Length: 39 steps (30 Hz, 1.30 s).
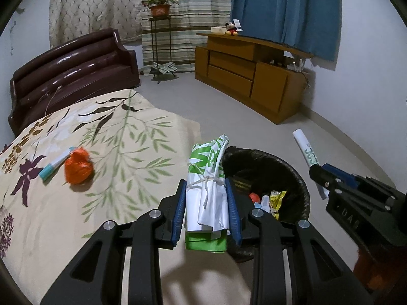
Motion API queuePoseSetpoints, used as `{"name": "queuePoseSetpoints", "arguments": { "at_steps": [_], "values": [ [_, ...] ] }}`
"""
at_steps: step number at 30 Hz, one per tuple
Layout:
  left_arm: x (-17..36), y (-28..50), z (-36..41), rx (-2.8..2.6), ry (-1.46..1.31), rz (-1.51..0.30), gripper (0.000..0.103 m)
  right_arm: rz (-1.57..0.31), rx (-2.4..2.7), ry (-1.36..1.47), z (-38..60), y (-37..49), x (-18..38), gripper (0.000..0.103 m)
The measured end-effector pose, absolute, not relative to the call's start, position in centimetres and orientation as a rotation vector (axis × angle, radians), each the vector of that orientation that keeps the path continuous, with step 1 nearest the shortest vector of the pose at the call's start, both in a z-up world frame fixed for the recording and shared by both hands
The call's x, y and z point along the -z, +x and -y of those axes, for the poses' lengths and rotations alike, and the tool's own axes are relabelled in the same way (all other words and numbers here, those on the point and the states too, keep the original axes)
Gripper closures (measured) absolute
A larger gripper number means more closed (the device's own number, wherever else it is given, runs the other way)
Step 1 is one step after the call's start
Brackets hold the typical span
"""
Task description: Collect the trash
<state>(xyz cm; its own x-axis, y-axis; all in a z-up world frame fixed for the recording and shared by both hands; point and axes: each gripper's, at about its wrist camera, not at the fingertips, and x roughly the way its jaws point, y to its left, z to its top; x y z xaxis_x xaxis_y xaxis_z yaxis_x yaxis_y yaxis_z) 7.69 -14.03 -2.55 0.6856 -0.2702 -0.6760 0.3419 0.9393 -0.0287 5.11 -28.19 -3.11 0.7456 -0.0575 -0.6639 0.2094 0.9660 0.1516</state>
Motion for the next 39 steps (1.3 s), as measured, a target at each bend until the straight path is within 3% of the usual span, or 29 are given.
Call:
{"name": "queuePoseSetpoints", "arguments": {
  "at_steps": [28,39],
  "values": [
    [4.1,10.7,18.7,0.342,0.174,-0.781,0.071,-0.739,0.181,0.277,31.4,8.1,5.4,0.082],
    [4.1,11.0,18.8,0.331,0.162,-0.792,0.053,-0.752,0.184,0.296,31.8,8.7,6.0,0.08]
  ]
}}
